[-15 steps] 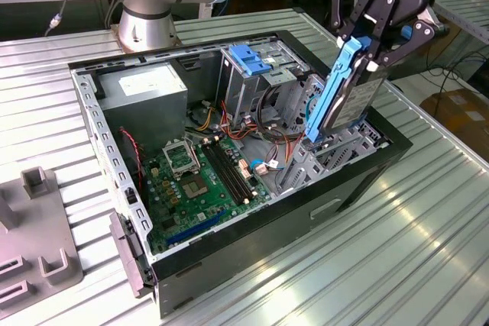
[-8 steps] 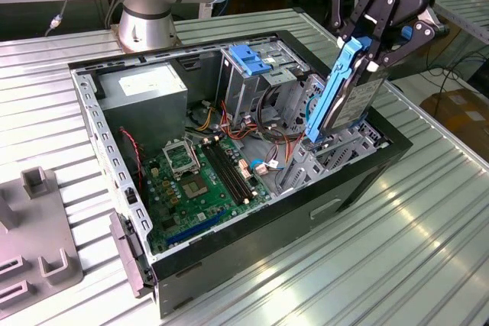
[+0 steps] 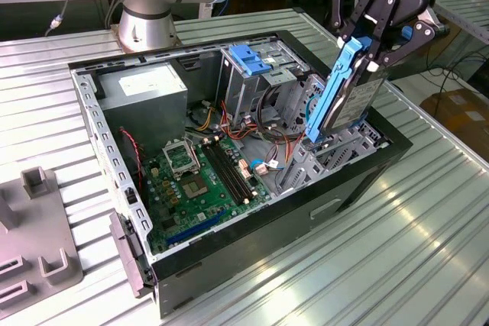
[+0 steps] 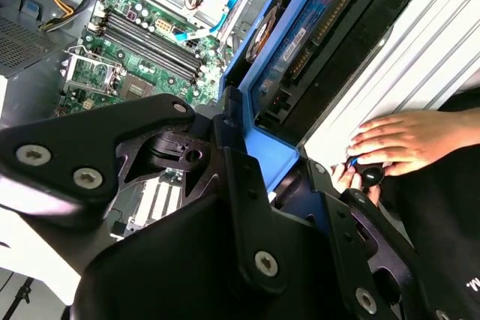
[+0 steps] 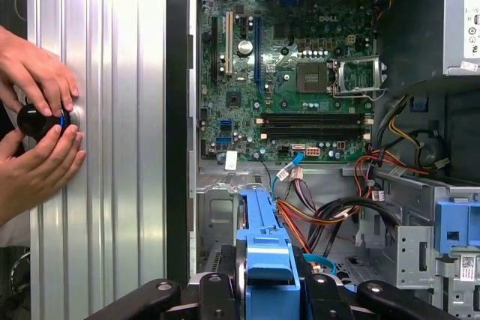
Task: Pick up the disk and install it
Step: 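Insert the disk into the insertion slot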
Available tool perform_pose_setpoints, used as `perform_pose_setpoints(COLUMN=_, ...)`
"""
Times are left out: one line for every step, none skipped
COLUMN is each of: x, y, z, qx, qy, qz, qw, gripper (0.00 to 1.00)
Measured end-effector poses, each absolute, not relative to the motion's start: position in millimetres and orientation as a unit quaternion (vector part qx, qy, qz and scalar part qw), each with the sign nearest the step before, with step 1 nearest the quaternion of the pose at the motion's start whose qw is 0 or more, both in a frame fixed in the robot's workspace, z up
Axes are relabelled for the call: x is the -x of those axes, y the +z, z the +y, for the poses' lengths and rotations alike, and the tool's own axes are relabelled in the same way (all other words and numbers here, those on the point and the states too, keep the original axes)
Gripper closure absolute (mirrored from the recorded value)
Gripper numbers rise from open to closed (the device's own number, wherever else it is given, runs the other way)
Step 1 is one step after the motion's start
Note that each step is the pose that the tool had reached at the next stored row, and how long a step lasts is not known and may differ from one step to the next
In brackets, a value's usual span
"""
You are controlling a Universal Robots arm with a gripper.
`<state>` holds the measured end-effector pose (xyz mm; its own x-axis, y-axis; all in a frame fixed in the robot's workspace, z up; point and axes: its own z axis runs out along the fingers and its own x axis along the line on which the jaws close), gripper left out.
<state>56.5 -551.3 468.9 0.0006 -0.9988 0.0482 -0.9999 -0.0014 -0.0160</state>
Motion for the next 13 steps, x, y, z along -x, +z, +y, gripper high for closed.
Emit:
perform_pose_setpoints(x=-57.2, y=468.7, z=-551.3, qx=-0.707, qy=0.023, qz=-0.706, qw=0.011, gripper=0.63)
perform_pose_setpoints(x=-58.5, y=468.4, z=-551.3, qx=-0.707, qy=0.023, qz=-0.707, qw=0.011, gripper=0.63)
perform_pose_setpoints(x=-59.6, y=468.2, z=-551.3, qx=-0.707, qy=0.023, qz=-0.707, qw=0.011, gripper=0.63)
perform_pose_setpoints(x=-60.6, y=467.9, z=-551.3, qx=-0.707, qy=0.023, qz=-0.707, qw=0.011, gripper=0.63)
perform_pose_setpoints(x=-61.1, y=467.7, z=-551.3, qx=-0.707, qy=0.023, qz=-0.707, qw=0.011, gripper=0.63)
perform_pose_setpoints(x=-61.6, y=467.6, z=-551.3, qx=-0.707, qy=0.023, qz=-0.707, qw=0.011, gripper=0.63)
perform_pose_setpoints(x=-61.7, y=467.5, z=-551.3, qx=-0.707, qy=0.023, qz=-0.707, qw=0.011, gripper=0.63)
perform_pose_setpoints(x=-61.9, y=467.2, z=-551.3, qx=-0.707, qy=0.023, qz=-0.707, qw=0.011, gripper=0.63)
perform_pose_setpoints(x=-62.1, y=466.8, z=-551.3, qx=-0.707, qy=0.023, qz=-0.707, qw=0.011, gripper=0.63)
perform_pose_setpoints(x=-62.1, y=466.3, z=-551.4, qx=-0.707, qy=0.023, qz=-0.707, qw=0.011, gripper=0.63)
perform_pose_setpoints(x=-62.2, y=465.8, z=-551.4, qx=-0.707, qy=0.023, qz=-0.707, qw=0.011, gripper=0.63)
perform_pose_setpoints(x=-62.5, y=464.6, z=-551.4, qx=-0.707, qy=0.023, qz=-0.707, qw=0.011, gripper=0.63)
perform_pose_setpoints(x=-62.7, y=463.1, z=-551.5, qx=-0.707, qy=0.022, qz=-0.707, qw=0.01, gripper=0.63)
